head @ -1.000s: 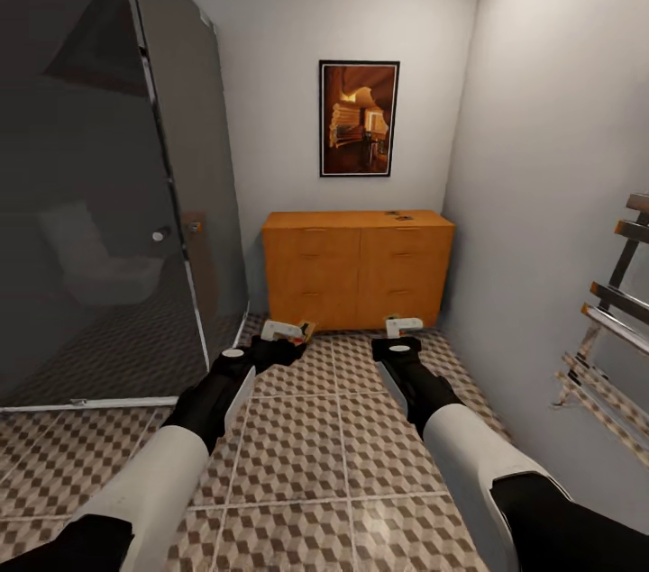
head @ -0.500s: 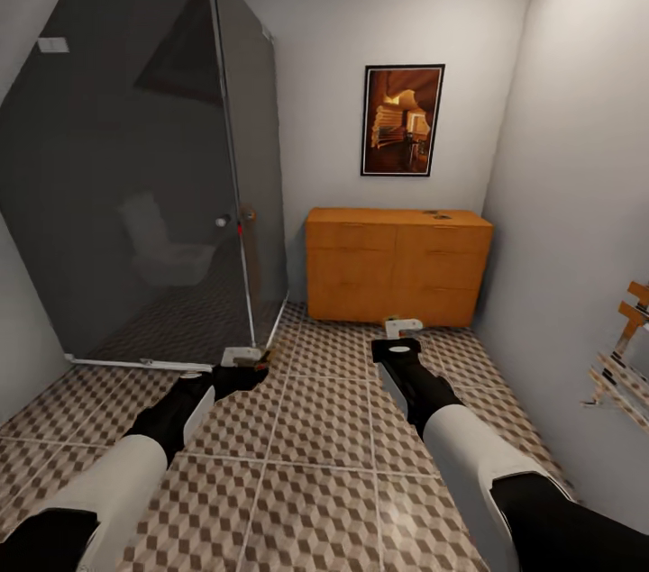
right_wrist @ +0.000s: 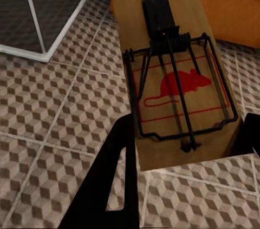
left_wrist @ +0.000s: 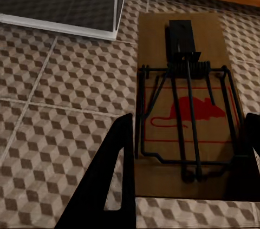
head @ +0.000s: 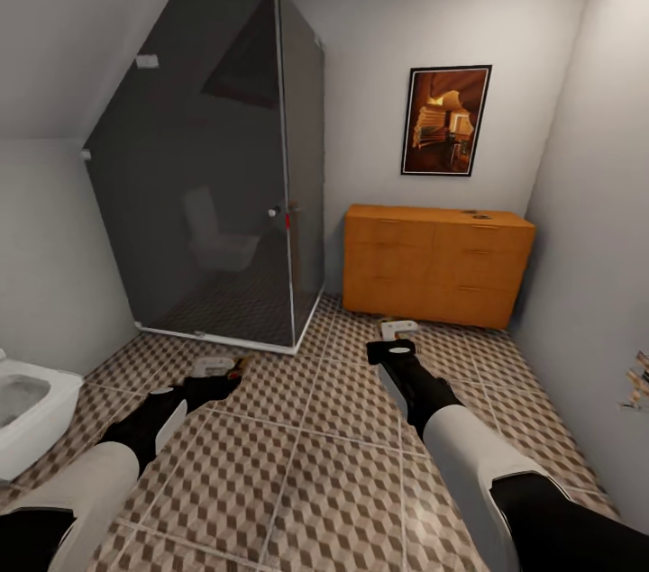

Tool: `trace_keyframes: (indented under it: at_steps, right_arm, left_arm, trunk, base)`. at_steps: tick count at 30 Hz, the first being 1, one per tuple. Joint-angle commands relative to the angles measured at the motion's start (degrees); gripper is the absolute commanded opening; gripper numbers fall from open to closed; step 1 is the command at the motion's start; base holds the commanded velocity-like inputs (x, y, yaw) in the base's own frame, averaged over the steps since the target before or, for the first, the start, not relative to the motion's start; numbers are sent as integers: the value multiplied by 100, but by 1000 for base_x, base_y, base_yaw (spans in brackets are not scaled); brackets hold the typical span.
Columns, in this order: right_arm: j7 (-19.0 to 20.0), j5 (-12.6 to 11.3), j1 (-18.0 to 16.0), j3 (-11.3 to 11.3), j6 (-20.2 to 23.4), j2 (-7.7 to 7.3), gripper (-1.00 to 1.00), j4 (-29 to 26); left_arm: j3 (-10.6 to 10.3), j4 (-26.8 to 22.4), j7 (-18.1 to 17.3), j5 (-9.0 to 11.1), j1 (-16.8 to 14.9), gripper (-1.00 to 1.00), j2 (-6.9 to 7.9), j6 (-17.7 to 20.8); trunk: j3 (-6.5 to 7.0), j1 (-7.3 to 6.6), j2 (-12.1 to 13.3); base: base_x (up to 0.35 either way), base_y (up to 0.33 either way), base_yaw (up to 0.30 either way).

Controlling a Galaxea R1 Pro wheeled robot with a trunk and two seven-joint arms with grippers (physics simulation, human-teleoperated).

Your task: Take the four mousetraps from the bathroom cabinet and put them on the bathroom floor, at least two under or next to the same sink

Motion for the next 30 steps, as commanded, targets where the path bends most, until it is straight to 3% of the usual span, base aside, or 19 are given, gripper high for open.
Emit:
trace_keyframes:
  at_steps: [1, 21, 30]
  right_arm:
    - [-23, 28, -3, 21, 50, 0, -100, -8]
    - [-30, 36, -3, 229, 50, 0, -100, -8]
    - [-31, 29, 2, 229, 52, 0, -100, -8]
  left_arm:
    - [-45, -13, 5, 57, -2, -100, 8, 33]
    - [-49, -253, 5, 53, 2, -100, -48, 64]
    - [-49, -243, 5, 56, 2, -100, -61, 70]
  trunk:
    - [-7, -4, -4]
    - [-7, -4, -4]
    - [-6, -4, -4]
  base:
    - [-345, 0, 271]
    - [-345, 0, 270]
    - [-240, 0, 81]
